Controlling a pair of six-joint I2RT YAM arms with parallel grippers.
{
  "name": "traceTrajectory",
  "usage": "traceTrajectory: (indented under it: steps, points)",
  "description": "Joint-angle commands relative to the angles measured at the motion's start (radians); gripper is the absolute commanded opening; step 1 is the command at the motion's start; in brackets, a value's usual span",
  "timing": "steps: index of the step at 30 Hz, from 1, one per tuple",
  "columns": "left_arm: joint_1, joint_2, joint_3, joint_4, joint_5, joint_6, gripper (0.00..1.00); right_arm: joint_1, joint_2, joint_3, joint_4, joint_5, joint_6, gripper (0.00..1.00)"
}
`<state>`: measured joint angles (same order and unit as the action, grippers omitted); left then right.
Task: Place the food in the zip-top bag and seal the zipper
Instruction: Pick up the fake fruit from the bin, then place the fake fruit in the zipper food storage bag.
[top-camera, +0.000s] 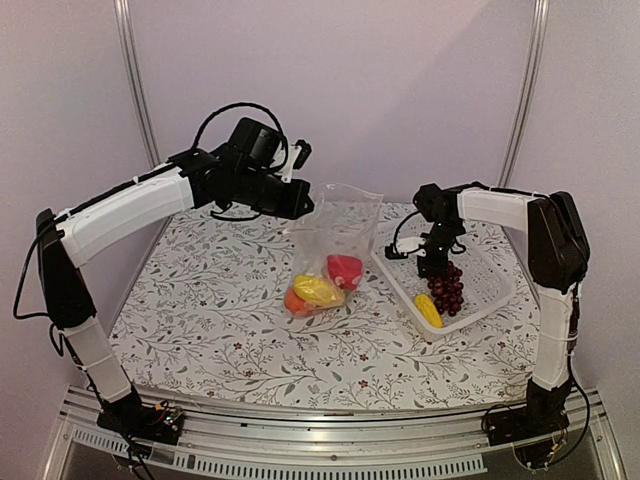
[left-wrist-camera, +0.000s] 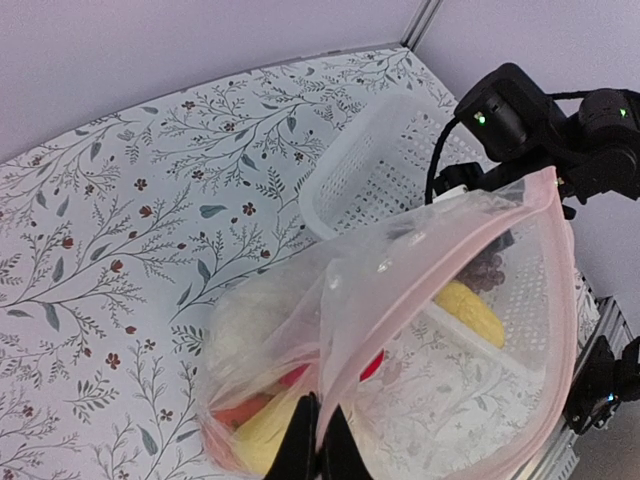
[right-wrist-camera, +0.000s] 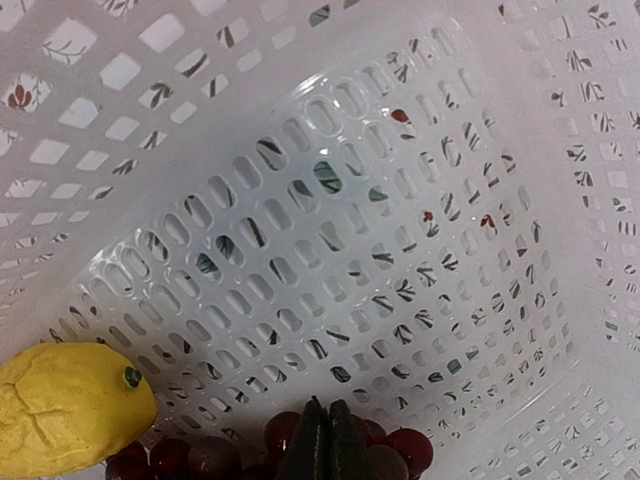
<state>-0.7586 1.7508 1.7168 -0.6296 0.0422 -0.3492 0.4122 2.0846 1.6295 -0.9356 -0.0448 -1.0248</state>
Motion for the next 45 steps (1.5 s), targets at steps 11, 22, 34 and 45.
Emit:
traceTrajectory:
  steps: [11, 22, 34, 45]
  points:
    - [0.013, -0.007, -0.020, 0.016, 0.014, -0.008, 0.00, -0.003, -0.117, 0.059, -0.031, -0.057, 0.049, 0.00]
    - [0.013, -0.003, -0.012, 0.022, 0.011, -0.002, 0.00, -0.018, -0.243, 0.185, -0.113, -0.141, 0.120, 0.00]
    - [0.015, 0.035, 0.038, 0.015, 0.009, 0.014, 0.00, -0.018, -0.334, 0.469, -0.064, -0.188, 0.220, 0.00]
    - [0.016, 0.072, 0.082, 0.008, 0.012, 0.027, 0.00, -0.016, -0.473, 0.614, 0.188, -0.355, 0.345, 0.00]
